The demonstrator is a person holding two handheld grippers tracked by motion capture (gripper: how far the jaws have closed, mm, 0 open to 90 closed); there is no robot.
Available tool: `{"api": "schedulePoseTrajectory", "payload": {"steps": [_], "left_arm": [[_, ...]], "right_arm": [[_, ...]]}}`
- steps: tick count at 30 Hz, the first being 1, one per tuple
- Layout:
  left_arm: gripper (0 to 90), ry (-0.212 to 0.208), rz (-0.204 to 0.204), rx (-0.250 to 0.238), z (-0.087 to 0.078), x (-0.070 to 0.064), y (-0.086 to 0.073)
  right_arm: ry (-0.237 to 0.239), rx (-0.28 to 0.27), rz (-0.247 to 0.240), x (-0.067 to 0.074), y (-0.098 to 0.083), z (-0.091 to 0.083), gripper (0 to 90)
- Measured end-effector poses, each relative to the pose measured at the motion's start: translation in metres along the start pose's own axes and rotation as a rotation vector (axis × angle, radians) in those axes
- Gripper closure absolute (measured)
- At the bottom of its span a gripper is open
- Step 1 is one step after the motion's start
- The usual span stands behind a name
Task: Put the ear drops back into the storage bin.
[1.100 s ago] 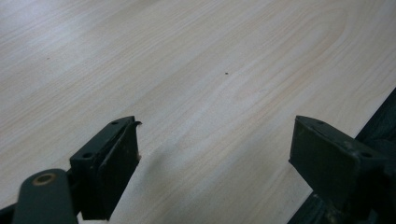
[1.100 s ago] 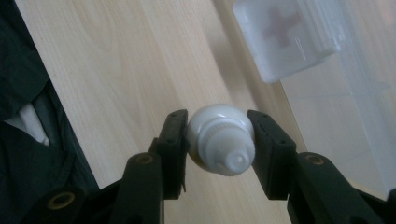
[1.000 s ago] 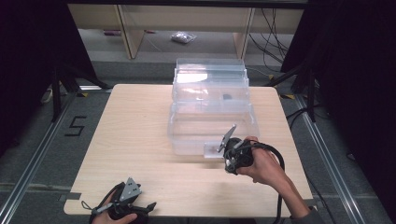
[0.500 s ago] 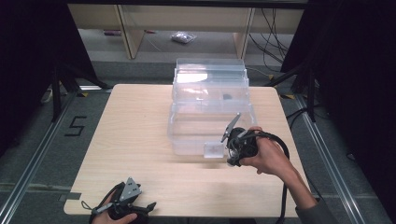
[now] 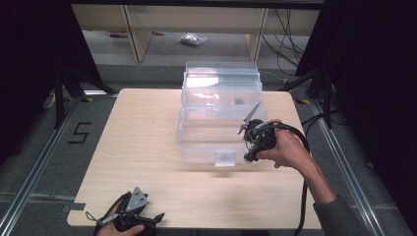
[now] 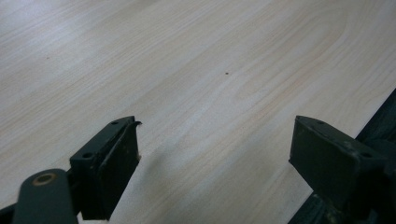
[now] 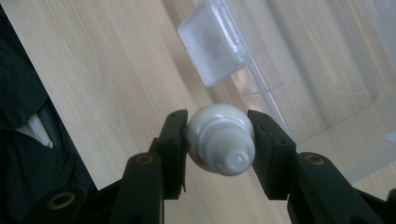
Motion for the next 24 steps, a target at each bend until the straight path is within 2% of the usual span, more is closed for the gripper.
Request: {"api": "schedulePoseTrajectory", "payload": {"steps": [2,3,5,8,9,10,12,16,18,20,21,24], "left_arm": [[15.1,-0.002,-0.015,-0.004,0.001,-0.001,0.000],[15.1,-0.007,-0.006,-0.009,0.000,-0.001,0.001],[15.1,0.000,0.001,0.000,0.000,0.000,0.000],[15.1,0.000,0.003,0.000,0.000,0.000,0.000],[15.1,-0.002,-0.001,-0.002,0.000,0.000,0.000],[15.1,-0.001,-0.016,-0.003,0.001,-0.001,0.000],[15.1,-0.001,0.004,0.001,0.000,0.000,0.000],[15.1,-0.001,0.003,0.001,0.000,0.000,0.000],[15.0,-0.001,0.003,0.001,0.000,0.000,0.000],[15.1,-0.001,0.002,0.001,0.000,0.000,0.000],[15.1,-0.002,0.004,0.002,0.000,0.000,0.000],[15.1,-0.001,0.003,0.001,0.000,0.000,0.000]], "right_arm": [[0.004,0.004,0.005,-0.001,0.000,-0.001,60.2],[-0.003,0.008,0.024,-0.002,0.000,-0.003,60.2],[0.002,0.003,0.012,-0.006,0.002,-0.005,60.2],[-0.002,0.007,0.042,-0.012,0.003,-0.007,60.2],[-0.003,0.008,0.028,-0.016,0.003,-0.007,60.2],[-0.019,-0.013,0.053,-0.019,0.004,-0.007,60.2],[-0.034,-0.020,0.055,-0.028,0.006,-0.007,60.2],[-0.029,-0.013,0.082,-0.035,0.007,-0.005,60.2],[-0.032,-0.025,0.093,-0.044,0.010,-0.003,60.2],[-0.033,-0.024,0.099,-0.047,0.011,-0.002,60.2],[-0.029,-0.017,0.116,-0.054,0.013,0.001,60.2],[-0.028,-0.015,0.130,-0.058,0.014,0.003,60.2]]}}
Point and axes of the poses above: each handheld gripper's, and its own axes: z roughly forward along the jaws, y roughly out of its top, x roughly to its left, the point moved 7 cm from there along z, roughly forward along the jaws, and after that the axes turned 2 degrees about x, right-handed, at the moved point
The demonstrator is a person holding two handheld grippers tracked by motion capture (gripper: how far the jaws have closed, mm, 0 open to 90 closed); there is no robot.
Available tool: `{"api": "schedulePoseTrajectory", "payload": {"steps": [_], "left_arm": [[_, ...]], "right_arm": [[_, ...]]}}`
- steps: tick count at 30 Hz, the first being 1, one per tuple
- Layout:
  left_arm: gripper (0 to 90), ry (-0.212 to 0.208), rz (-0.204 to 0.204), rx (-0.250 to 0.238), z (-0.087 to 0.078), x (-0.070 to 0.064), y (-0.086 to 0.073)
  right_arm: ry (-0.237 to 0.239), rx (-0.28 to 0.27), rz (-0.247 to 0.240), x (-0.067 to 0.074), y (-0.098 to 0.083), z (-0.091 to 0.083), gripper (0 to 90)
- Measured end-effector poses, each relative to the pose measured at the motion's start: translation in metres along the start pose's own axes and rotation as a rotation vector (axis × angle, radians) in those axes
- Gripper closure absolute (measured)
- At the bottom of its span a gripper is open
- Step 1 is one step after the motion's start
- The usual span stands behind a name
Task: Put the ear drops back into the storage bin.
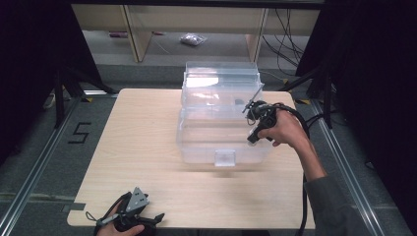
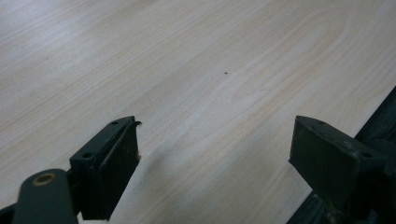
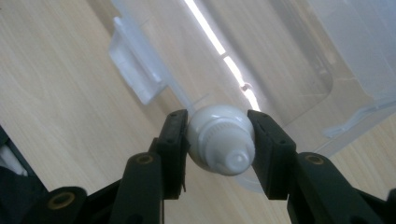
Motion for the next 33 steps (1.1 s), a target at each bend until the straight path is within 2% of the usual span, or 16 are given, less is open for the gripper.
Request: {"api": "schedulePoseTrajectory", "payload": {"steps": [1,5,6,7,9,11,15,16,18,20,21,27,30,31,32,33], "left_arm": [[15.1,0.000,-0.001,0.000,0.000,0.000,0.000],[15.1,-0.005,0.012,0.010,0.000,0.000,-0.001],[15.1,-0.005,0.012,0.010,0.000,0.000,-0.001],[15.1,-0.007,0.054,0.050,-0.003,0.002,-0.003],[15.1,-0.008,0.051,0.043,-0.003,0.002,-0.003],[15.1,-0.009,0.052,0.042,-0.003,0.002,-0.003],[15.1,-0.009,0.051,0.041,-0.003,0.002,-0.002],[15.1,-0.010,0.051,0.042,-0.003,0.002,-0.003],[15.1,-0.009,0.050,0.042,-0.003,0.002,-0.002],[15.1,-0.009,0.051,0.042,-0.003,0.002,-0.003],[15.1,-0.009,0.051,0.042,-0.003,0.002,-0.002],[15.1,-0.009,0.050,0.042,-0.003,0.002,-0.003],[15.1,-0.009,0.051,0.042,-0.003,0.002,-0.003],[15.1,-0.009,0.045,0.038,-0.003,0.001,-0.002],[15.0,-0.011,0.029,0.024,-0.002,0.000,-0.002],[15.1,-0.012,0.006,0.005,-0.001,-0.001,0.000]], "right_arm": [[0.002,-0.003,-0.003,-0.003,0.001,0.002,60.2],[-0.007,0.022,0.057,-0.018,0.001,0.012,60.2],[-0.007,0.022,0.057,-0.018,0.001,0.012,60.2],[-0.007,0.014,0.058,-0.022,0.002,0.015,60.2],[-0.004,0.019,0.059,-0.027,0.002,0.019,60.2],[-0.007,0.030,0.091,-0.034,0.000,0.027,60.2],[-0.014,0.054,0.101,-0.038,-0.001,0.033,60.2],[-0.001,0.053,0.107,-0.040,-0.001,0.036,60.2],[-0.004,0.061,0.125,-0.040,-0.001,0.039,60.2],[0.001,0.063,0.113,-0.042,-0.001,0.041,60.2],[0.001,0.070,0.133,-0.042,-0.001,0.045,60.2],[0.013,0.069,0.133,-0.047,-0.002,0.052,60.2],[0.024,0.084,0.150,-0.047,-0.003,0.056,60.2],[0.017,0.084,0.145,-0.048,-0.002,0.058,60.2],[0.024,0.100,0.161,-0.047,-0.002,0.060,60.2],[0.015,0.096,0.152,-0.049,-0.002,0.061,60.2]]}}
Point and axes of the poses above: each handheld gripper's, and its own axes: z roughly forward along the jaws, y roughly out of its top, x roughly to its left, the point moved 7 cm from there along z, roughly forward along the jaws, and after that the axes turned 2 degrees about x, right-handed, at the moved point
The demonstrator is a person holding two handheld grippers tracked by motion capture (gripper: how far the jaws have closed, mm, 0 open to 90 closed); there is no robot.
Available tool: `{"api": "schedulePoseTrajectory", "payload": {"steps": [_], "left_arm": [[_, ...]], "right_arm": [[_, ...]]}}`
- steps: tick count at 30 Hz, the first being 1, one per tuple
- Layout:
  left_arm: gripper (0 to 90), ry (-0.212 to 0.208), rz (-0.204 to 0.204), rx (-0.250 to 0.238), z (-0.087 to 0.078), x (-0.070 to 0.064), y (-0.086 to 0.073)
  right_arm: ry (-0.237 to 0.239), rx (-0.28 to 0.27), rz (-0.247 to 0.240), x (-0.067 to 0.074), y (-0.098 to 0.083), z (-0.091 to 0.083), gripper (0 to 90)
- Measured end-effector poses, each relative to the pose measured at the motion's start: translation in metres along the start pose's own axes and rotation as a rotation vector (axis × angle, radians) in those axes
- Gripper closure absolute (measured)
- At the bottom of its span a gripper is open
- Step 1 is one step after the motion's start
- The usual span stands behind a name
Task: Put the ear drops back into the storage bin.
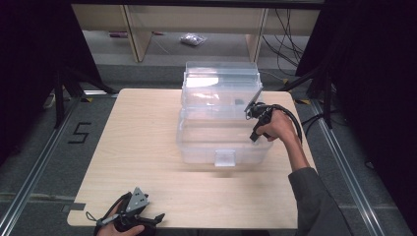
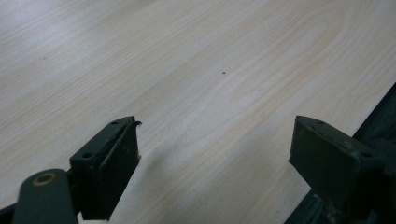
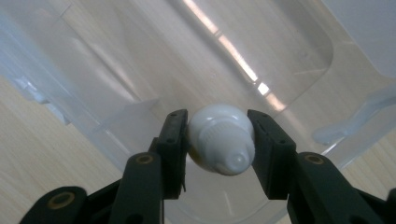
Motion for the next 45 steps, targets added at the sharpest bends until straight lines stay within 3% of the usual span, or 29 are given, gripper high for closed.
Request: {"api": "schedulePoseTrajectory", "payload": {"steps": [3,5,8,10,13,14,18,20,28,30,33,34,38,39,40,43,45], "left_arm": [[15.1,-0.001,0.004,0.003,0.000,0.000,0.000],[15.0,0.002,0.047,0.039,-0.003,0.003,-0.002],[15.1,0.001,0.045,0.038,-0.003,0.003,-0.002],[15.1,0.001,0.045,0.038,-0.003,0.003,-0.002],[15.1,0.002,0.045,0.038,-0.003,0.003,-0.002],[15.1,-0.004,-0.007,-0.006,0.000,-0.001,0.000],[15.1,-0.002,0.016,0.015,-0.001,0.001,-0.001],[15.1,0.000,0.033,0.028,-0.002,0.002,-0.002],[15.1,0.000,0.018,0.014,-0.001,0.001,-0.001],[15.1,0.001,0.047,0.039,-0.003,0.003,-0.002],[15.1,0.001,0.045,0.038,-0.002,0.003,-0.002],[15.1,0.001,0.045,0.038,-0.002,0.003,-0.002],[15.1,0.001,0.045,0.038,-0.002,0.003,-0.002],[15.1,0.001,0.045,0.038,-0.002,0.003,-0.002],[15.1,0.001,0.045,0.038,-0.002,0.003,-0.002],[15.1,-0.001,0.035,0.030,-0.002,0.002,-0.002],[15.1,-0.002,0.030,0.025,-0.002,0.002,-0.001]], "right_arm": [[0.010,0.018,0.024,0.002,0.003,0.004,60.2],[0.008,0.027,0.029,0.002,0.004,0.007,60.2],[0.011,0.029,0.033,0.001,0.005,0.010,60.2],[0.016,0.041,0.067,0.002,0.005,0.014,60.2],[0.026,0.039,0.046,0.000,0.005,0.019,60.2],[0.029,0.043,0.052,-0.001,0.004,0.022,60.2],[0.036,0.036,0.030,-0.002,0.004,0.025,60.2],[0.026,0.048,0.049,-0.003,0.003,0.026,60.2],[0.021,0.055,0.056,-0.004,0.003,0.031,60.2],[0.030,0.063,0.062,-0.003,0.003,0.034,60.2],[0.027,0.077,0.082,-0.001,0.003,0.037,60.1],[0.028,0.069,0.059,-0.003,0.003,0.039,60.2],[0.029,0.077,0.064,-0.003,0.003,0.043,60.1],[0.030,0.070,0.039,-0.006,0.003,0.044,60.1],[0.024,0.086,0.073,-0.004,0.003,0.043,60.1],[0.022,0.077,0.056,-0.005,0.004,0.045,60.1],[0.022,0.086,0.084,-0.003,0.004,0.045,60.1]]}}
Point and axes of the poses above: each handheld gripper's, and its own axes: z roughly forward along the jaws, y roughly out of its top, x roughly to its left, the point moved 7 cm from there along z, roughly forward along the jaws, and after that the axes turned 2 degrees about x, right-handed, at the moved point
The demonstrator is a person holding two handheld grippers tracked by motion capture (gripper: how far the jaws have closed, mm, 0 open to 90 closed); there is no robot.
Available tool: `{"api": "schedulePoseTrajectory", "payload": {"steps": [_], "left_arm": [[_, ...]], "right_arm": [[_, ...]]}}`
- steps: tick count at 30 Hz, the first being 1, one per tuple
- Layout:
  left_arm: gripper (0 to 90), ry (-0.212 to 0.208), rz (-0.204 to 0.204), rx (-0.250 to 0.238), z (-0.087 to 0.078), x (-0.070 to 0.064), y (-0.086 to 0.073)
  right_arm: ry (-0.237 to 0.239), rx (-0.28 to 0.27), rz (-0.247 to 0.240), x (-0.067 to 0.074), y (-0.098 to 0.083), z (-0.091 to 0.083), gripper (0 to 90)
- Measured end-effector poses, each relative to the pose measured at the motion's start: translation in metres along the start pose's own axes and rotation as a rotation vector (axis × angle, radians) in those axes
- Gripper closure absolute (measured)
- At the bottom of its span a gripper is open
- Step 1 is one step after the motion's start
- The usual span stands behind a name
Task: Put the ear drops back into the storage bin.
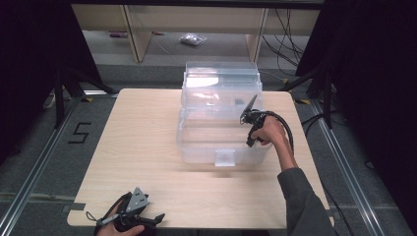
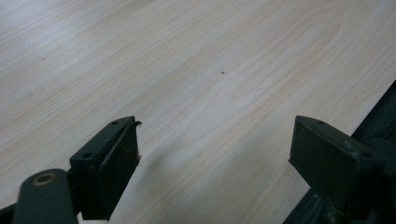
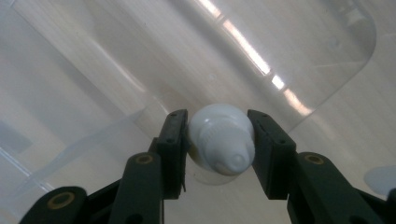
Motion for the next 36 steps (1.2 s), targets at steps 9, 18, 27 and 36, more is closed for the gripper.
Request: {"api": "schedulePoseTrajectory", "payload": {"steps": [9,18,27,36], "left_arm": [[15.1,-0.001,0.002,0.001,0.000,0.000,0.000],[15.1,-0.001,0.001,0.006,0.000,0.000,-0.001],[15.1,-0.002,0.012,0.010,0.000,0.000,-0.001],[15.1,0.000,0.001,0.003,0.001,-0.001,0.000]], "right_arm": [[-0.001,0.014,-0.021,-0.002,0.001,0.006,60.1],[0.013,0.010,-0.018,-0.002,0.000,0.013,60.1],[0.029,-0.006,-0.011,-0.003,-0.002,0.012,53.1],[0.019,-0.063,0.004,0.001,0.002,-0.011,45.5]]}}
Point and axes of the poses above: each handheld gripper's, and its own axes: z roughly forward along the jaws, y roughly out of its top, x roughly to its left, the point moved 7 cm from there along z, roughly forward along the jaws, and after that the axes turned 2 degrees about x, right-handed, at the moved point
